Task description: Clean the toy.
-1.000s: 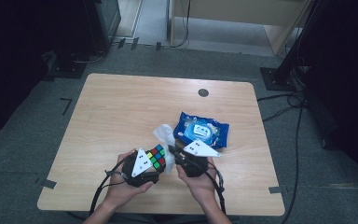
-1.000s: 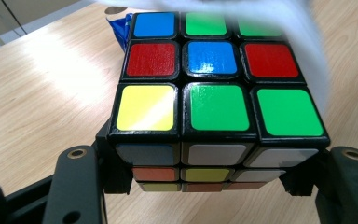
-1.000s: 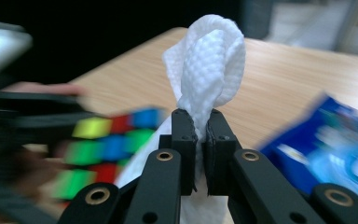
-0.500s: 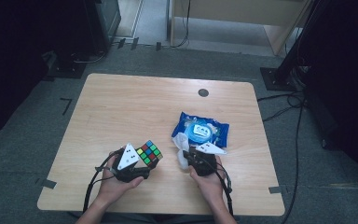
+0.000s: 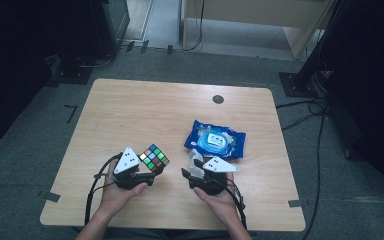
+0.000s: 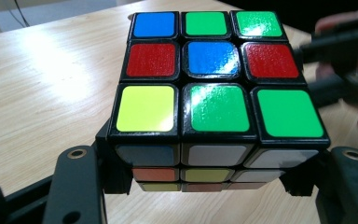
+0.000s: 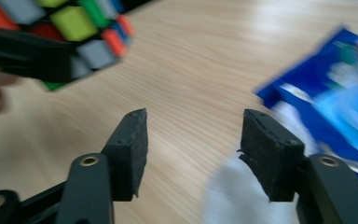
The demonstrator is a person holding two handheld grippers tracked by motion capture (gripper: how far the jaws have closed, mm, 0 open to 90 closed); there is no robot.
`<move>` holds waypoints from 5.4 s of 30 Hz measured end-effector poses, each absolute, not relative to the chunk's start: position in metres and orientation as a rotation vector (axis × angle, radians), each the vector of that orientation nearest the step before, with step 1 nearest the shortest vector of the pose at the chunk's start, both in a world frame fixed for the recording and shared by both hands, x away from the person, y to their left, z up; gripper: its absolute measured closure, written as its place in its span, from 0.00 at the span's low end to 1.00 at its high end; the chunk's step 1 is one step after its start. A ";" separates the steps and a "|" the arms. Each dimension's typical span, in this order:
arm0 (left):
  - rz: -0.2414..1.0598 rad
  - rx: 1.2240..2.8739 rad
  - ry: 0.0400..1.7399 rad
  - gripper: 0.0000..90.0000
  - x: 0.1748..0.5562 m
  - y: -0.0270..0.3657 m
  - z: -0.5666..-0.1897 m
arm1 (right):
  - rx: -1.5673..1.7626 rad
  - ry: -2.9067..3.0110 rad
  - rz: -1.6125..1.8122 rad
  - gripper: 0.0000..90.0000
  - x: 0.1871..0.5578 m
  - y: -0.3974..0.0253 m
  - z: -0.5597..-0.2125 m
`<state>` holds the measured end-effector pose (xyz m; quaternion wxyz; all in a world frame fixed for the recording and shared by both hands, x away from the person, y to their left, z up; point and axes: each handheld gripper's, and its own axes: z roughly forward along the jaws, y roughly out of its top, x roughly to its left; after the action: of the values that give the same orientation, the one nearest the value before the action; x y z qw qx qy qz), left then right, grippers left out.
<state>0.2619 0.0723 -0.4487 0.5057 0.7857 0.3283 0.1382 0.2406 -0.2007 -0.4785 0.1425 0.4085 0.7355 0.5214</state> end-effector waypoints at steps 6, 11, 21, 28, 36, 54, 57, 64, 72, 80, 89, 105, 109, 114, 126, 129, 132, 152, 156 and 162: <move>0.269 1.893 0.825 0.38 0.261 0.066 -0.442 | 1.007 2.125 1.570 0.27 0.230 -0.172 -0.479; 0.214 1.910 0.828 0.38 0.259 0.056 -0.436 | 0.905 2.078 1.600 0.26 0.224 -0.161 -0.480; 0.157 1.930 0.830 0.38 0.258 0.047 -0.433 | 0.773 1.961 1.585 0.37 0.217 -0.153 -0.480; 0.149 1.943 0.823 0.37 0.258 0.048 -0.430 | 0.697 1.969 1.533 0.38 0.216 -0.154 -0.479; 0.094 1.971 0.830 0.28 0.265 0.053 -0.423 | 0.559 2.000 1.460 0.38 0.210 -0.149 -0.478; 0.138 1.816 0.838 0.38 0.267 0.070 -0.415 | 0.754 2.018 1.471 0.36 0.216 -0.158 -0.479; 0.189 1.746 0.831 0.38 0.262 0.070 -0.416 | 0.914 2.029 1.655 0.37 0.219 -0.160 -0.479; 0.228 1.702 0.853 0.38 0.256 0.059 -0.422 | 1.107 1.990 1.835 0.31 0.215 -0.143 -0.467; 0.223 1.696 0.875 0.38 0.255 0.056 -0.426 | 1.276 1.887 1.912 0.31 0.213 -0.144 -0.464; 0.208 1.708 0.877 0.38 0.257 0.055 -0.428 | 1.373 1.884 1.971 0.35 0.219 -0.147 -0.469; 0.143 1.775 0.848 0.34 0.260 0.054 -0.426 | 0.993 1.948 1.662 0.37 0.212 -0.143 -0.469; 0.238 1.751 0.819 0.38 0.261 0.073 -0.421 | 0.769 2.082 1.499 0.35 0.224 -0.181 -0.470; 0.262 1.767 0.823 0.38 0.265 0.081 -0.425 | 1.024 2.042 1.307 0.50 0.250 -0.207 -0.483; 0.250 1.815 0.801 0.38 0.266 0.077 -0.435 | 1.202 2.115 1.119 0.62 0.271 -0.218 -0.511; 0.291 1.870 0.769 0.38 0.264 0.071 -0.444 | 1.322 2.116 1.202 0.99 0.271 -0.228 -0.509; 0.322 1.907 0.743 0.38 0.261 0.064 -0.447 | 1.303 2.057 1.346 0.99 0.264 -0.228 -0.490; 0.367 1.960 0.711 0.38 0.258 0.054 -0.451 | 1.209 2.018 1.520 0.99 0.252 -0.220 -0.462; 0.464 2.031 0.590 0.38 0.237 0.022 -0.457 | 1.042 2.042 1.671 0.97 0.222 -0.161 -0.436; 0.476 2.032 0.590 0.38 0.236 0.023 -0.456 | 1.083 2.009 1.641 0.97 0.229 -0.172 -0.437; 0.496 2.025 0.621 0.38 0.240 0.028 -0.454 | 1.086 2.000 1.586 0.98 0.229 -0.181 -0.438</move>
<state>0.2396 0.0276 -0.4536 0.4645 0.8244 0.2527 0.2020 0.2291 -0.1810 -0.4380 0.1829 0.3851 0.7087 0.5621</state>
